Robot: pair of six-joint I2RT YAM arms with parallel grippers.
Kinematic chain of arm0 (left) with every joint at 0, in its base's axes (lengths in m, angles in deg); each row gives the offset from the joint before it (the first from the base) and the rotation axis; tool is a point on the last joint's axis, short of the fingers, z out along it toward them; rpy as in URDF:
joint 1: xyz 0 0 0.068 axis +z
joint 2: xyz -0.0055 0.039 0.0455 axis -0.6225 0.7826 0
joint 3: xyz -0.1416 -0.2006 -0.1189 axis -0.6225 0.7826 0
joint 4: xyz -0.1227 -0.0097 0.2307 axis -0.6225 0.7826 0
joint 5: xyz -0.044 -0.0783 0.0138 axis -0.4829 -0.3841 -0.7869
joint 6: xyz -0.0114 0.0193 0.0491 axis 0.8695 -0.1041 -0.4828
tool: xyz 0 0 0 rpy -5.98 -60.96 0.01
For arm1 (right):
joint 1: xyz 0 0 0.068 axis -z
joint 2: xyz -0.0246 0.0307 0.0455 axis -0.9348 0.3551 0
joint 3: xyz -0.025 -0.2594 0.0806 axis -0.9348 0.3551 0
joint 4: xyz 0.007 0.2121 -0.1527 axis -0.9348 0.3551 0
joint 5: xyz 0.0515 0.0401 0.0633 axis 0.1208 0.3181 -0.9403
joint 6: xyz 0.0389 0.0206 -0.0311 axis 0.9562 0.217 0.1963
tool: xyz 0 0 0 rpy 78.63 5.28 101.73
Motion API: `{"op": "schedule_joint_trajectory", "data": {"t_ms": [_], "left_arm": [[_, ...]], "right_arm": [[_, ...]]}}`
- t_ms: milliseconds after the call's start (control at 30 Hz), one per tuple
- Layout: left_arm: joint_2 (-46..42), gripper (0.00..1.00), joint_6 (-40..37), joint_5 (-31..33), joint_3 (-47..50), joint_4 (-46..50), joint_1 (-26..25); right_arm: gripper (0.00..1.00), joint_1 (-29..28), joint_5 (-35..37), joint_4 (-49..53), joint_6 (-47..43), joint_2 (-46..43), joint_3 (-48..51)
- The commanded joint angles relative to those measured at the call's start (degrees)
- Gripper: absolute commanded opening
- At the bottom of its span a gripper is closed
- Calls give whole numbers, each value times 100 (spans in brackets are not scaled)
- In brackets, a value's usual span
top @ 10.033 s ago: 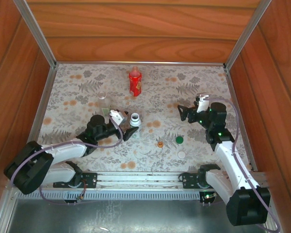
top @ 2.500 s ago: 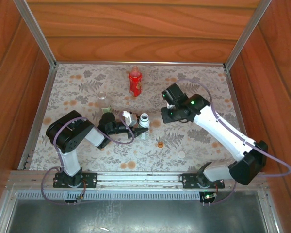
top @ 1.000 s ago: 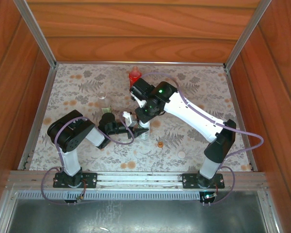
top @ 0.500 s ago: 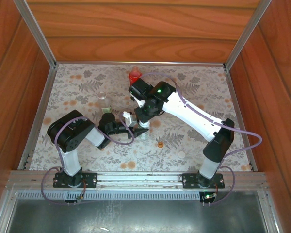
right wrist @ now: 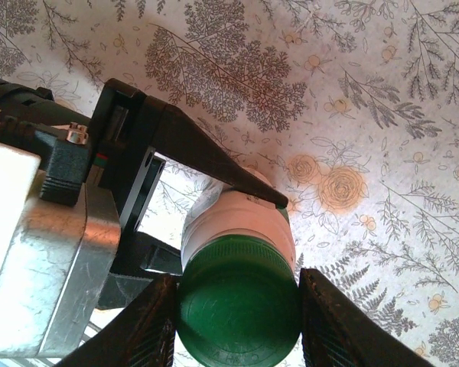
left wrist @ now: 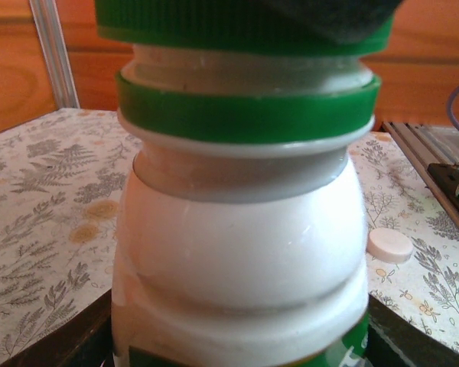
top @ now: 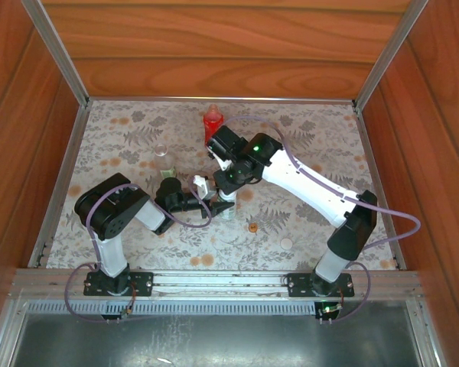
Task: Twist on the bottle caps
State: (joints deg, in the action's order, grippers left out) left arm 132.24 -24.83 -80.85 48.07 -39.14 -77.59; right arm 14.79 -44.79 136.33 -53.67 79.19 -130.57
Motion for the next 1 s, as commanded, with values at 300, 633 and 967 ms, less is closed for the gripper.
{"op": "schedule_joint_trajectory", "data": {"t_ms": [300, 633, 967], "left_arm": [[132, 58, -28, -120, -28, -18, -24], [105, 58, -24, -119, -10, -17, -20], [114, 58, -16, -125, -17, -13, -20]], "right_arm": [[70, -87, 152, -47, 144, -370, -150], [54, 352, -694, -1321, 687, -1298, 1037], [35, 814, -1656, -1787, 782, -1312, 1691]]}}
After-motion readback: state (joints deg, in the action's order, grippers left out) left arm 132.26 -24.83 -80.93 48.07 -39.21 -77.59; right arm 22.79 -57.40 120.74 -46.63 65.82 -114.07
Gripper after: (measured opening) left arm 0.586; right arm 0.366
